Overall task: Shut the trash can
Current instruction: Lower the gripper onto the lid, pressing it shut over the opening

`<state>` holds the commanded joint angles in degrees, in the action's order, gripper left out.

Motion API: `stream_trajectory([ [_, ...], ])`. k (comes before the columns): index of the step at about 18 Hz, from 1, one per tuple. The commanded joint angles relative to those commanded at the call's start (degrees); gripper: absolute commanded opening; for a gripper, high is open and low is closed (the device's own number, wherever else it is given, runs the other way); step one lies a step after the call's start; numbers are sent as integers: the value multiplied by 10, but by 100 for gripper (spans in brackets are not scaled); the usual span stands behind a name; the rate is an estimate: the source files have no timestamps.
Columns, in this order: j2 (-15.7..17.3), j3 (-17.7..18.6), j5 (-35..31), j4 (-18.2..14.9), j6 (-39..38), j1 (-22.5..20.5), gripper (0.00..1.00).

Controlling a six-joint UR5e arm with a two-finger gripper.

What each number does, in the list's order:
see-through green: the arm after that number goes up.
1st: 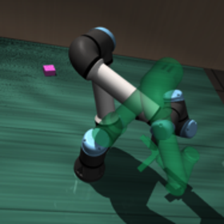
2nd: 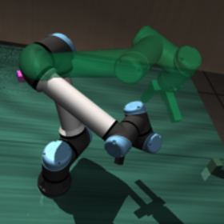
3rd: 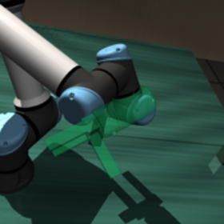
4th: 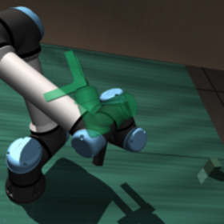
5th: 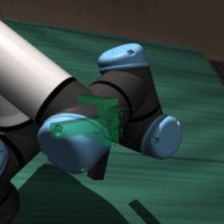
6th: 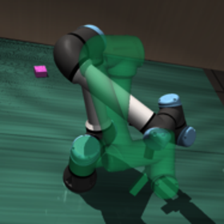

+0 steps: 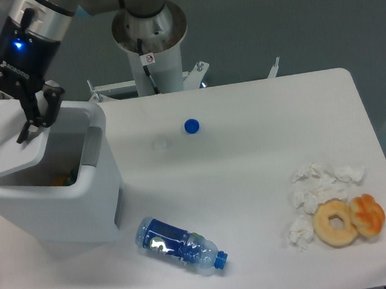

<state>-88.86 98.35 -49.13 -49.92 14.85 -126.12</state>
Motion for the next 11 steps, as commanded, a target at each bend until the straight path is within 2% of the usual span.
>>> stream_trajectory([
  [7, 1, 8, -2, -3, 16, -14, 100],
  [11, 7, 16, -4, -21, 38, -15, 100],
])
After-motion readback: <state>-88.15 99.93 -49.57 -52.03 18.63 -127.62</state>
